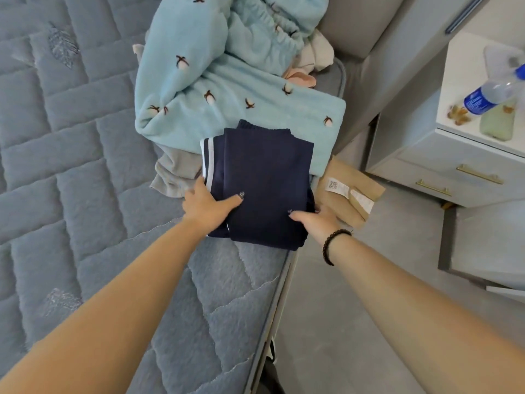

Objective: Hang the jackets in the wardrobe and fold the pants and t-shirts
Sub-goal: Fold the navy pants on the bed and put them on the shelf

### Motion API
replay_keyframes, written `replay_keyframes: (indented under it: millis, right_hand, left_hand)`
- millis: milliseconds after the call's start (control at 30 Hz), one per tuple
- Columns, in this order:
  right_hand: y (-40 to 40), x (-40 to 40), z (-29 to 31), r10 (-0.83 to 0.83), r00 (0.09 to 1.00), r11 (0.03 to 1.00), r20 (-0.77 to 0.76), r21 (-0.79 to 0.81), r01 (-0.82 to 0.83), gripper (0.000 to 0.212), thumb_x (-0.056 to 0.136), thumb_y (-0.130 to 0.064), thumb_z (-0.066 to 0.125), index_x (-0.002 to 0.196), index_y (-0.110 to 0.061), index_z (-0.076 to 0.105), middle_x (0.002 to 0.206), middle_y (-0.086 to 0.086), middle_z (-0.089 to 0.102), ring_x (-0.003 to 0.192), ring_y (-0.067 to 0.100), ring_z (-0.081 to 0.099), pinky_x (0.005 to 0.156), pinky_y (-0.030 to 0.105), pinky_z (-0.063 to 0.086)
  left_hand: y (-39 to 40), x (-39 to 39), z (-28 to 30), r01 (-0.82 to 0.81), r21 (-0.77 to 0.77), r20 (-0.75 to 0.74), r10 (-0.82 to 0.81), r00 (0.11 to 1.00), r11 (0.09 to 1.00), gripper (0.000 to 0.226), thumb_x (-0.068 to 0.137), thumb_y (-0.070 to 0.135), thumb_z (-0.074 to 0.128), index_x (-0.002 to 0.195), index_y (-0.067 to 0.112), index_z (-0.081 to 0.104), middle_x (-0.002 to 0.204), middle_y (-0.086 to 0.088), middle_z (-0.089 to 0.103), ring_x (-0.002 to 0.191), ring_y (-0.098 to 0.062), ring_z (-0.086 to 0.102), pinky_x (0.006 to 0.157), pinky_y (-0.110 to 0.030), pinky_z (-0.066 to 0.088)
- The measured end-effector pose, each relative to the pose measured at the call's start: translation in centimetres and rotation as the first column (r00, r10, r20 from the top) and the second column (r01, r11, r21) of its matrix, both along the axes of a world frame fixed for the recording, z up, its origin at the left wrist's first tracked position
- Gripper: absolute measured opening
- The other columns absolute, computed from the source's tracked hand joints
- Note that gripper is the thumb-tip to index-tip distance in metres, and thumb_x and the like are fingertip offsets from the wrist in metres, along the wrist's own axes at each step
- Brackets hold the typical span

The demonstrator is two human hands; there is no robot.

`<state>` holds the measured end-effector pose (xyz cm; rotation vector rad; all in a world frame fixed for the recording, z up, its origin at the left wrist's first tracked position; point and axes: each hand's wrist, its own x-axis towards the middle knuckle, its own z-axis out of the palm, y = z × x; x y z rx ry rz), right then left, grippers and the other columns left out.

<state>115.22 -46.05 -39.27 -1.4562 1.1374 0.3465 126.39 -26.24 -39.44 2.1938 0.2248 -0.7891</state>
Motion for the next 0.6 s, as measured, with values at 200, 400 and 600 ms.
replay_keyframes:
  millis: [200, 400, 600]
  right_hand:
    - [1.2, 0.0, -2.6, -0.094, 0.996, 0.992, -0.007, -0.081, 0.093, 0.093, 0.069, -0.028, 0.085, 0.142, -0.009, 0.03, 0.134, 0.002, 0.048, 0.119, 0.021, 0.052, 0.095, 0.034, 0.046]
    - [1.3, -0.6, -3.1, -0.125, 0.991, 0.991, -0.042, 0.046, 0.127, 0.078, 0.055, -0.04, 0.091, 0.12, -0.014, 0.056, 0.117, -0.002, 0.064, 0.101, 0.018, 0.063, 0.088, 0.034, 0.052]
    - [0.9, -3.8, -2.2, -0.1, 0.986, 0.917, -0.137, 0.372, 0.145, 0.081, 0.045, -0.056, 0.086, 0.116, -0.022, 0.064, 0.107, 0.0, 0.072, 0.098, 0.024, 0.069, 0.096, 0.041, 0.05]
  left_hand:
    - [1.1, -0.5, -1.4, -0.063, 0.012, -0.096, 0.063, 0.993, 0.998, 0.114, 0.034, 0.077, 0.081, 0.125, 0.019, 0.045, 0.121, 0.003, 0.059, 0.109, -0.022, 0.059, 0.091, -0.045, 0.053]
    - [1.8, -1.2, -0.7, -0.051, -0.131, -0.312, 0.008, 0.95, 0.99, 0.051, 0.061, 0.052, 0.086, 0.096, 0.024, 0.063, 0.094, 0.004, 0.07, 0.085, -0.013, 0.067, 0.067, -0.026, 0.053]
    - [3.6, -5.0, -0.4, -0.169, -0.237, -0.538, 0.016, 0.843, 0.957, 0.07, 0.053, 0.042, 0.092, 0.113, 0.017, 0.067, 0.1, -0.003, 0.076, 0.093, -0.023, 0.072, 0.09, -0.041, 0.056]
